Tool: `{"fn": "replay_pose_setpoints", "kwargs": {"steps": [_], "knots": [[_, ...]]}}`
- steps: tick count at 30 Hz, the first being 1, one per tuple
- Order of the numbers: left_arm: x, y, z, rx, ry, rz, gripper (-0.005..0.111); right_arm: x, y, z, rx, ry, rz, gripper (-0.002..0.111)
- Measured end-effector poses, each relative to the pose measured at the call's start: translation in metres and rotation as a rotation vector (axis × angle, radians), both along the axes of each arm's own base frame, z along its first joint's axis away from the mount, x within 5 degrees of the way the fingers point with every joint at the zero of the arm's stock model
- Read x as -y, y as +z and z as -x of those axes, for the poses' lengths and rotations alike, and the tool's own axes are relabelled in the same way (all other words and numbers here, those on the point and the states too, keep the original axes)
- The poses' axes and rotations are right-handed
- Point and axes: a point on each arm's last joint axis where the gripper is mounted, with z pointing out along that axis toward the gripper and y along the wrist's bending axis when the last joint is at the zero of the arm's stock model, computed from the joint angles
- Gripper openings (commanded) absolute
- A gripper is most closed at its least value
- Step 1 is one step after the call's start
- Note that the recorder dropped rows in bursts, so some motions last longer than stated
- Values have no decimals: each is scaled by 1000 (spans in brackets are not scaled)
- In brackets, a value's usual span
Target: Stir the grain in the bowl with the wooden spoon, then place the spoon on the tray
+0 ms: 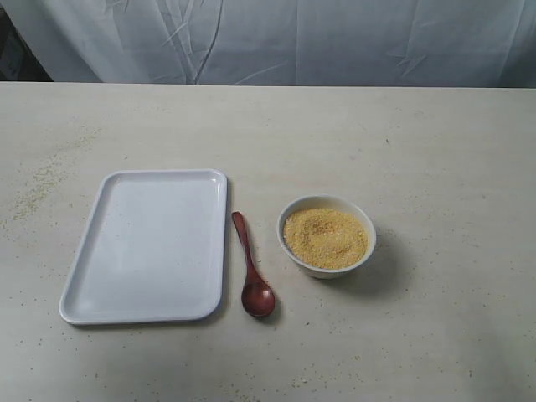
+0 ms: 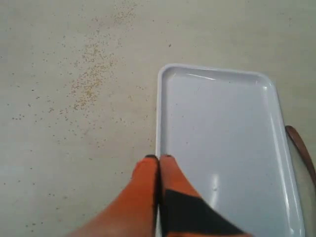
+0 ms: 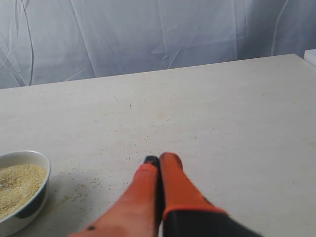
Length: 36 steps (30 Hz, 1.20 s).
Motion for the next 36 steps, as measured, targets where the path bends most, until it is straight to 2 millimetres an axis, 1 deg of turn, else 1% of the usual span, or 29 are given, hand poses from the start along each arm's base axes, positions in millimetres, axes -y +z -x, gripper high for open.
{"fn": "replay_pose_setpoints", "kwargs": {"steps": [6, 11, 13, 15, 17, 18, 20, 21, 26, 27, 29, 30, 34, 36], "knots": [[2, 15, -16, 10, 11, 33, 0, 0, 0, 0, 0, 0, 0, 0], [5, 28, -31, -71, -14, 29, 0, 0, 0, 0, 0, 0, 0, 0], [10, 31, -38, -88, -40, 21, 0, 0, 0, 0, 0, 0, 0, 0], [20, 32, -46, -97, -88, 8, 0, 0, 0, 0, 0, 0, 0, 0], [34, 29, -53, -110, -143, 2, 0, 0, 0, 0, 0, 0, 0, 0], [45, 25, -58, -120, -176, 3, 0, 0, 0, 0, 0, 0, 0, 0], [61, 18, -64, -138, -221, -2, 0, 0, 0, 0, 0, 0, 0, 0], [73, 12, -68, -156, -253, -6, 0, 0, 0, 0, 0, 0, 0, 0], [120, -13, -81, -219, -342, -9, 0, 0, 0, 0, 0, 0, 0, 0], [132, -18, -85, -226, -365, -9, 0, 0, 0, 0, 0, 0, 0, 0], [148, -22, -90, -230, -395, -10, 0, 0, 0, 0, 0, 0, 0, 0], [160, -24, -95, -230, -418, -12, 0, 0, 0, 0, 0, 0, 0, 0], [193, -29, -108, -243, -478, -26, 0, 0, 0, 0, 0, 0, 0, 0], [208, -35, -114, -272, -502, -43, 0, 0, 0, 0, 0, 0, 0, 0]]}}
